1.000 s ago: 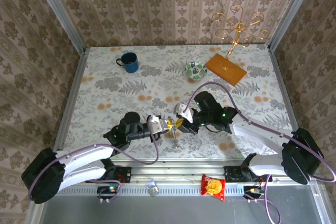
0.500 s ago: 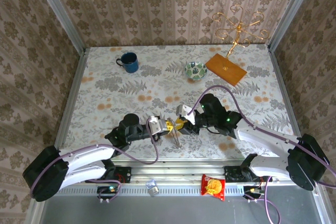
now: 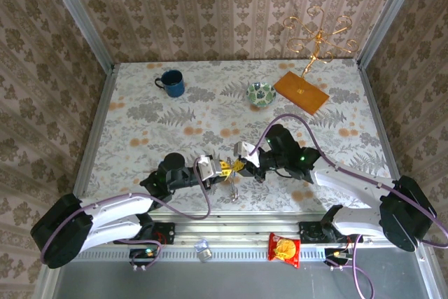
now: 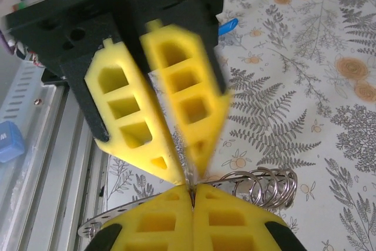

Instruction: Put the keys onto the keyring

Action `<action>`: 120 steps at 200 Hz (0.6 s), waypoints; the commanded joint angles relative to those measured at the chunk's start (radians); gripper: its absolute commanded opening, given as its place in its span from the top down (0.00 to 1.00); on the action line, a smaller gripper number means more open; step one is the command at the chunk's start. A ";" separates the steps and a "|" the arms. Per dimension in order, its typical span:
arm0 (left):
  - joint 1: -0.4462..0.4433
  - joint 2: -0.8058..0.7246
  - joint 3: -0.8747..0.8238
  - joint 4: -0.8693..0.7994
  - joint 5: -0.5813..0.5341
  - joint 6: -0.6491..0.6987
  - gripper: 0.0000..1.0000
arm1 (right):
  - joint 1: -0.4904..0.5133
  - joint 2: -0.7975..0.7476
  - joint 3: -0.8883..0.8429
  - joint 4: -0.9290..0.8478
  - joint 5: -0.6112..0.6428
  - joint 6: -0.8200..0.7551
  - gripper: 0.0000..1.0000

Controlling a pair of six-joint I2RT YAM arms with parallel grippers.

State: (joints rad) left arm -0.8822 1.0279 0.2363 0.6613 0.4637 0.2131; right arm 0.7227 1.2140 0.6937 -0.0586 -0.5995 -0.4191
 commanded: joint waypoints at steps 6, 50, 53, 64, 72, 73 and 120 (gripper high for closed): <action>-0.002 -0.039 0.050 -0.108 -0.041 0.039 0.77 | 0.008 0.010 0.090 -0.147 0.015 -0.092 1.00; -0.002 -0.043 0.151 -0.324 -0.034 0.122 0.77 | 0.058 0.063 0.227 -0.385 0.140 -0.220 1.00; -0.002 -0.042 0.156 -0.333 -0.035 0.127 0.77 | 0.062 0.066 0.236 -0.394 0.148 -0.226 1.00; -0.002 -0.033 0.172 -0.366 -0.030 0.144 0.78 | 0.077 0.079 0.264 -0.429 0.171 -0.243 1.00; -0.003 -0.028 0.181 -0.381 -0.026 0.153 0.79 | 0.092 0.087 0.285 -0.452 0.188 -0.257 1.00; -0.002 -0.027 0.183 -0.382 -0.025 0.154 0.80 | 0.093 0.088 0.287 -0.455 0.191 -0.258 1.00; -0.001 -0.032 0.182 -0.364 -0.030 0.167 1.00 | 0.091 0.037 0.256 -0.401 0.141 -0.205 0.85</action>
State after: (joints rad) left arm -0.8860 0.9997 0.3992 0.2951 0.4507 0.3580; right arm 0.8162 1.3014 0.9787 -0.4774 -0.3962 -0.6472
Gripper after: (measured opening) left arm 0.057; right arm 0.076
